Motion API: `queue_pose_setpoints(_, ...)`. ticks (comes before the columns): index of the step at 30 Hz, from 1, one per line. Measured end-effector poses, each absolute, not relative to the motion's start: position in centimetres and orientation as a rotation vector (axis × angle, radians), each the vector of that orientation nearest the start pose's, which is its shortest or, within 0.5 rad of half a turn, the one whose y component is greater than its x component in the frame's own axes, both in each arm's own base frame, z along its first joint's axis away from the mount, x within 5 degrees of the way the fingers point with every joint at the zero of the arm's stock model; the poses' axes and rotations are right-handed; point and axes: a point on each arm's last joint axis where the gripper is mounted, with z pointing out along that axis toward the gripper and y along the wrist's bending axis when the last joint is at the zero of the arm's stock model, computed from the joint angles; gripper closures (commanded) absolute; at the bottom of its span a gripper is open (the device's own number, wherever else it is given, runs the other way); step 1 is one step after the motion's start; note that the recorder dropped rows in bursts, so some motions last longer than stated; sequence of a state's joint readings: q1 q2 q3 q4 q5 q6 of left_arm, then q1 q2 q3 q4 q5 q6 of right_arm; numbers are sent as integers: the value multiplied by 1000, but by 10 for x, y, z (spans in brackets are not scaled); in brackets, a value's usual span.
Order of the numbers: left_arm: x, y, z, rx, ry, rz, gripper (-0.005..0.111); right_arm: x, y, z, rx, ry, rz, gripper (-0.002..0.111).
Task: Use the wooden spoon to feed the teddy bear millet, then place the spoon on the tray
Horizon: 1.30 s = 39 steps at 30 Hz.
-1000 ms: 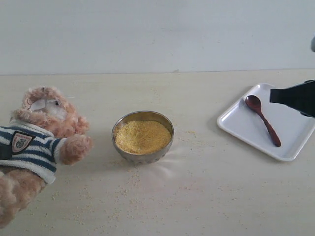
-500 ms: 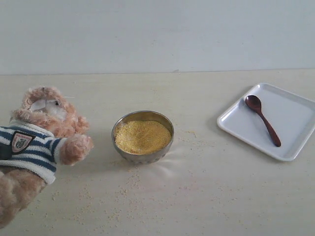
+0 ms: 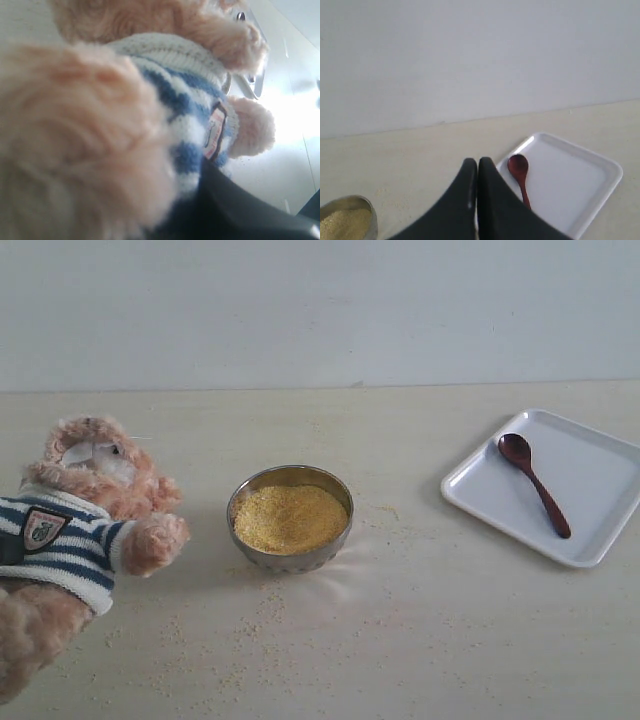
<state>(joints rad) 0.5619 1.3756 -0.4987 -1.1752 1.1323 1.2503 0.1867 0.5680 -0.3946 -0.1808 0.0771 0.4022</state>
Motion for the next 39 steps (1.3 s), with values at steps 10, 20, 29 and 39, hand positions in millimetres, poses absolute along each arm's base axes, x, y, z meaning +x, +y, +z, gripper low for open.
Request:
queue_pose_setpoints(10,193,31,195,-65,2373,-1063,102,65,11,220,-136,1613,139,108)
queue_pose_setpoints(20,193,31,195,-65,2373,-1063,102,55,7,204,-203,1653,41,108)
queue_pose_setpoints(29,193,31,195,-65,2373,-1063,102,56,7,196,-199,1672,42,108)
queue_pose_setpoints(39,193,31,195,-65,2373,-1063,102,56,7,196,-199,1672,42,108)
